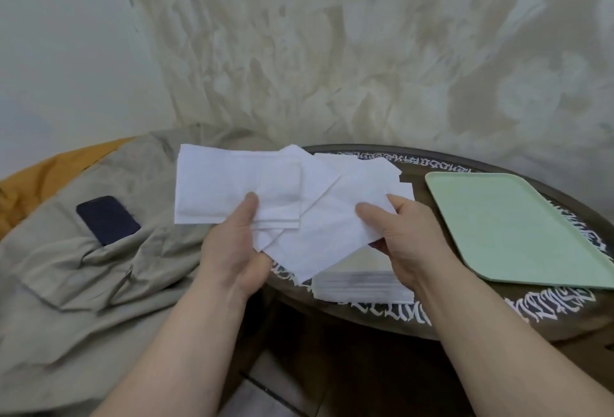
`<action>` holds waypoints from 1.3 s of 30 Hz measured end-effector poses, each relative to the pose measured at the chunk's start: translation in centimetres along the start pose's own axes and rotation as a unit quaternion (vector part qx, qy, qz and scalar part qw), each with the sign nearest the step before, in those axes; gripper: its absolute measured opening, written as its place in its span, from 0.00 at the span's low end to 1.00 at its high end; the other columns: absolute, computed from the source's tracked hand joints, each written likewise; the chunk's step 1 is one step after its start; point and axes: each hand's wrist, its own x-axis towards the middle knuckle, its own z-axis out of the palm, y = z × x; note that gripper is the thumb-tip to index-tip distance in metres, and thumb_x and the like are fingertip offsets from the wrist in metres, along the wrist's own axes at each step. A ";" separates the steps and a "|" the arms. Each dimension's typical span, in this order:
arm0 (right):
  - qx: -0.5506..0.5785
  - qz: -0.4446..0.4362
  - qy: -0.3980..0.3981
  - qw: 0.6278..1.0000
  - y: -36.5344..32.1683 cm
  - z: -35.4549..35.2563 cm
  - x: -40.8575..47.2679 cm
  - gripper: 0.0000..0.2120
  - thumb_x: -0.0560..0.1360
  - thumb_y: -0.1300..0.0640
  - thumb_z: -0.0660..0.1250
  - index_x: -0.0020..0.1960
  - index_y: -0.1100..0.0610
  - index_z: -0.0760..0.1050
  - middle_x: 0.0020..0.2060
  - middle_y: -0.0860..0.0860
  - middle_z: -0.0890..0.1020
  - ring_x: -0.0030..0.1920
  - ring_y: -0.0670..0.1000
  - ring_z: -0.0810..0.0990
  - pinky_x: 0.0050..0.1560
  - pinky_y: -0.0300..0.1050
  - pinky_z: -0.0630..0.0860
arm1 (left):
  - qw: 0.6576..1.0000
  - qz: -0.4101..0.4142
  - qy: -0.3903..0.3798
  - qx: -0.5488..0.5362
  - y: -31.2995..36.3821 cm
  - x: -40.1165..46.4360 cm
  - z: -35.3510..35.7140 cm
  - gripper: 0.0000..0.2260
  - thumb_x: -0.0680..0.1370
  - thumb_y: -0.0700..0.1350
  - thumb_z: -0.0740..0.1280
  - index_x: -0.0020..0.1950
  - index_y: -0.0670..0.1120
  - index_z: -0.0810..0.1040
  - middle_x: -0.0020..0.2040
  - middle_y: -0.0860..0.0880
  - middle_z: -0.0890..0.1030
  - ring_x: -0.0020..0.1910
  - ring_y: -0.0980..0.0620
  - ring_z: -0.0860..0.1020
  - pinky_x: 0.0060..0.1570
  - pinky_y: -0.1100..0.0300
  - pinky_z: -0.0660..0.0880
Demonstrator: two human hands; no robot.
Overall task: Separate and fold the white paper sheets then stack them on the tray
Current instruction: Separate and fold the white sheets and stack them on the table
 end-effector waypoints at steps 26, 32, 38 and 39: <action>-0.175 -0.082 -0.057 0.979 -1.5 -0.2 -1.5 0.03 0.71 0.61 0.70 0.38 0.59 0.79 0.34 0.48 0.82 0.34 0.46 0.76 0.36 0.40 0.71 | 0.928 0.008 -0.091 0.361 -0.8 -1.9 0.3 0.07 0.73 0.32 0.72 0.48 0.42 0.83 0.47 0.45 0.86 0.46 0.45 0.85 0.49 0.51 0.80; -0.064 -0.027 -0.121 0.990 -1.9 -0.4 -1.6 0.05 0.71 0.65 0.71 0.37 0.60 0.78 0.35 0.50 0.82 0.36 0.48 0.78 0.40 0.42 0.71 | 0.886 -0.034 -0.171 0.431 -1.0 -2.6 0.5 0.15 0.66 0.41 0.78 0.52 0.42 0.85 0.50 0.44 0.86 0.50 0.45 0.85 0.54 0.48 0.79; -0.062 -0.050 -0.096 0.992 -2.0 -0.5 -1.1 0.07 0.71 0.65 0.72 0.36 0.60 0.76 0.31 0.50 0.79 0.34 0.48 0.77 0.35 0.40 0.72 | 0.879 -0.033 -0.163 0.447 -1.2 -2.7 0.8 0.13 0.67 0.41 0.77 0.50 0.44 0.85 0.48 0.47 0.87 0.48 0.48 0.85 0.51 0.51 0.81; -0.063 -0.057 -0.090 0.992 -2.0 -0.4 -1.1 0.07 0.71 0.65 0.72 0.36 0.59 0.75 0.31 0.49 0.79 0.34 0.48 0.77 0.35 0.39 0.72 | 0.879 -0.037 -0.163 0.447 -1.2 -2.6 0.9 0.14 0.65 0.42 0.77 0.50 0.44 0.85 0.48 0.47 0.87 0.48 0.48 0.85 0.49 0.51 0.81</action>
